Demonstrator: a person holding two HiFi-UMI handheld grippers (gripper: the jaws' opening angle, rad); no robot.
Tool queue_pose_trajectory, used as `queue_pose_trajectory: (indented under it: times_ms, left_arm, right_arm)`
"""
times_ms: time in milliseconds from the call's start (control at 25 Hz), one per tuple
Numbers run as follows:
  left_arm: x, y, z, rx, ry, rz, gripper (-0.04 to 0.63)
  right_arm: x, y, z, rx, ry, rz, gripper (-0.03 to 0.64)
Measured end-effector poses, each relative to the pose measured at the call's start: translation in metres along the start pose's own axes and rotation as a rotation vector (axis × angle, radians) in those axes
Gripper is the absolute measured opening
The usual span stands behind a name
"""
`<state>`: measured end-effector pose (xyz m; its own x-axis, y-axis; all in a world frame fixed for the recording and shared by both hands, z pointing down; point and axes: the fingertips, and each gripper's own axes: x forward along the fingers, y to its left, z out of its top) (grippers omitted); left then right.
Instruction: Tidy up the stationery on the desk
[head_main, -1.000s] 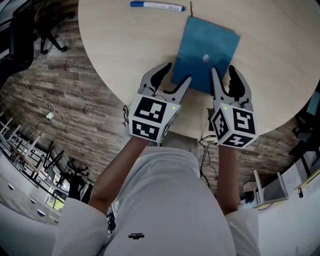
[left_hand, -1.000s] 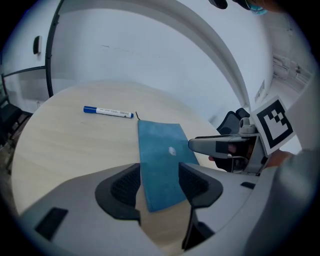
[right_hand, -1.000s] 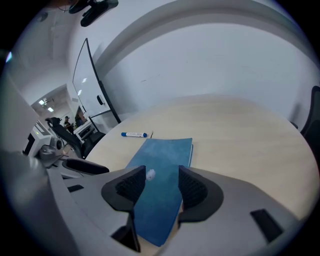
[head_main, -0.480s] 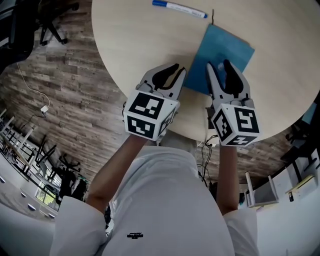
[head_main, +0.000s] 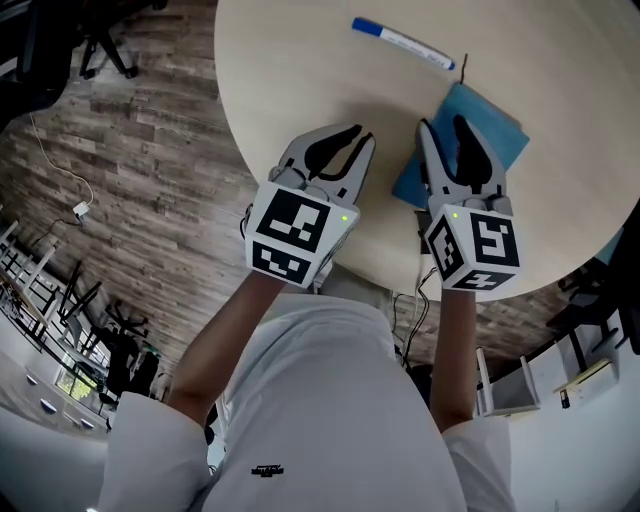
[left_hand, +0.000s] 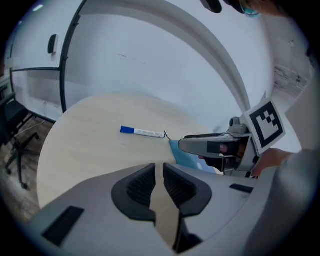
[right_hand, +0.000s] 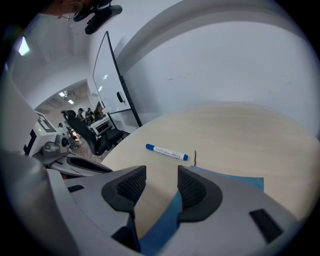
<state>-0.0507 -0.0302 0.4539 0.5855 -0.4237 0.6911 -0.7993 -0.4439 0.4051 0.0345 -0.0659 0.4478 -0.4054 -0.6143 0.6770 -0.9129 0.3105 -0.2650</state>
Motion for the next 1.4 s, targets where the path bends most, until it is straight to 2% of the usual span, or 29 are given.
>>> queue_pose_trajectory:
  times_ms: [160, 320, 560, 720, 840, 1080, 1280, 1400]
  left_arm:
    - [0.002, 0.016, 0.022, 0.085, -0.021, -0.035, 0.063]
    - [0.007, 0.036, 0.042, 0.139, -0.034, -0.057, 0.128]
    - [0.028, 0.070, 0.059, 0.235, 0.030, -0.092, 0.153]
    - [0.041, 0.081, 0.074, 0.349, 0.032, -0.072, 0.180]
    - [0.049, 0.082, 0.080, 0.431, 0.049, -0.101, 0.186]
    - [0.067, 0.090, 0.084, 0.647, 0.093, -0.112, 0.186]
    - [0.085, 0.096, 0.088, 0.628, 0.114, -0.140, 0.186]
    - [0.090, 0.099, 0.086, 0.649, 0.140, -0.137, 0.186]
  right_arm:
    - [0.017, 0.011, 0.008, 0.015, 0.006, 0.008, 0.219]
    - [0.028, 0.021, 0.013, 0.041, 0.010, 0.005, 0.219]
    - [0.041, 0.034, 0.024, 0.056, 0.014, -0.008, 0.219]
    - [0.047, 0.036, 0.027, 0.065, 0.014, -0.016, 0.219]
    - [0.047, 0.036, 0.027, 0.096, 0.012, -0.034, 0.219]
    - [0.042, 0.041, 0.026, 0.112, 0.008, -0.051, 0.219]
    - [0.034, 0.042, 0.019, 0.128, 0.015, -0.060, 0.219]
    - [0.030, 0.044, 0.016, 0.137, 0.013, -0.062, 0.219]
